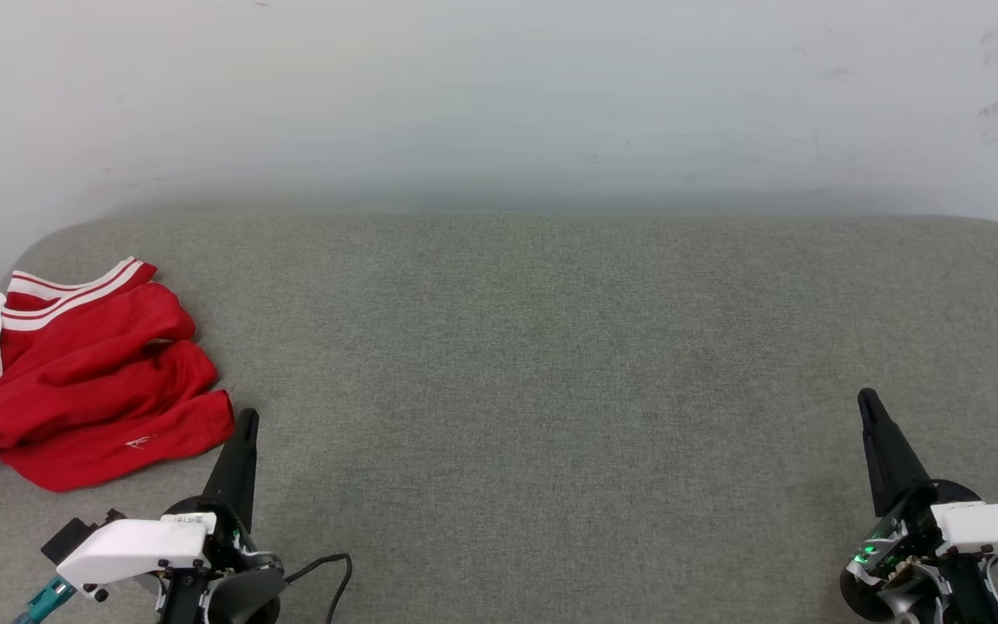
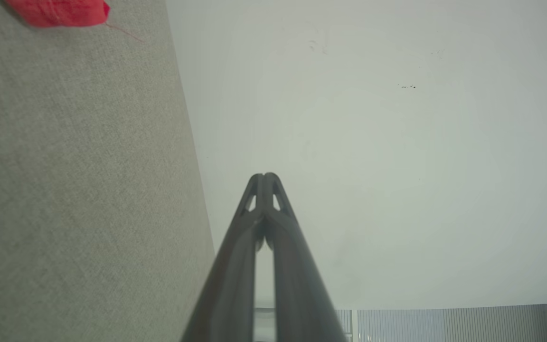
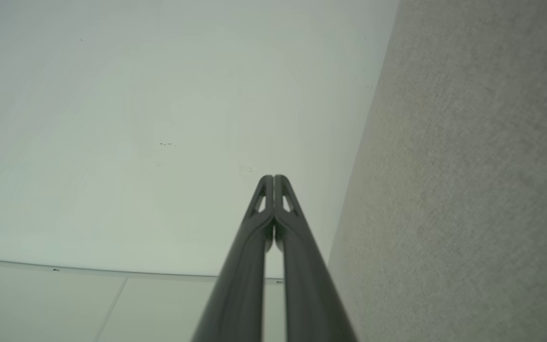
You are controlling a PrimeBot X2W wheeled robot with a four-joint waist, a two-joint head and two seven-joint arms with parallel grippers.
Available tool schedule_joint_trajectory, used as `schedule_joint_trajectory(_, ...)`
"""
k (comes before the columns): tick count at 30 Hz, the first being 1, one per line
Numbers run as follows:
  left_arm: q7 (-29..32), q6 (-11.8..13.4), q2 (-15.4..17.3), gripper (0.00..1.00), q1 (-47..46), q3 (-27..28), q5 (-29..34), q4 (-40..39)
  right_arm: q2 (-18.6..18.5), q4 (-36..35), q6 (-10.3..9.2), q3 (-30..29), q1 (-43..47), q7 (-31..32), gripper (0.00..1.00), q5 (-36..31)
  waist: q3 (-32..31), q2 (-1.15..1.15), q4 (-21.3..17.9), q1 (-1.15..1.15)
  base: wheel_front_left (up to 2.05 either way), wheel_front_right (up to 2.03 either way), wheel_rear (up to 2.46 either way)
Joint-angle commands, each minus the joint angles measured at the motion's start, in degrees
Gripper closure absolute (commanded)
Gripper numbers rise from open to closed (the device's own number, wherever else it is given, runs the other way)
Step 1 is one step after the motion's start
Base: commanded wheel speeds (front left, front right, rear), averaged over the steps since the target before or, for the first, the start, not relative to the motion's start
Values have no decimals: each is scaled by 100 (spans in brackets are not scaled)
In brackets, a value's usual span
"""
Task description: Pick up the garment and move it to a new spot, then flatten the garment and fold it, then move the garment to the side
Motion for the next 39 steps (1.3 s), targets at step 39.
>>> schedule_joint_trajectory(39,10,-11,-6,100,-32,11,-10,-9,19,6,-3,2,-71,2,100,-27,0,0,0,0,0,0,0)
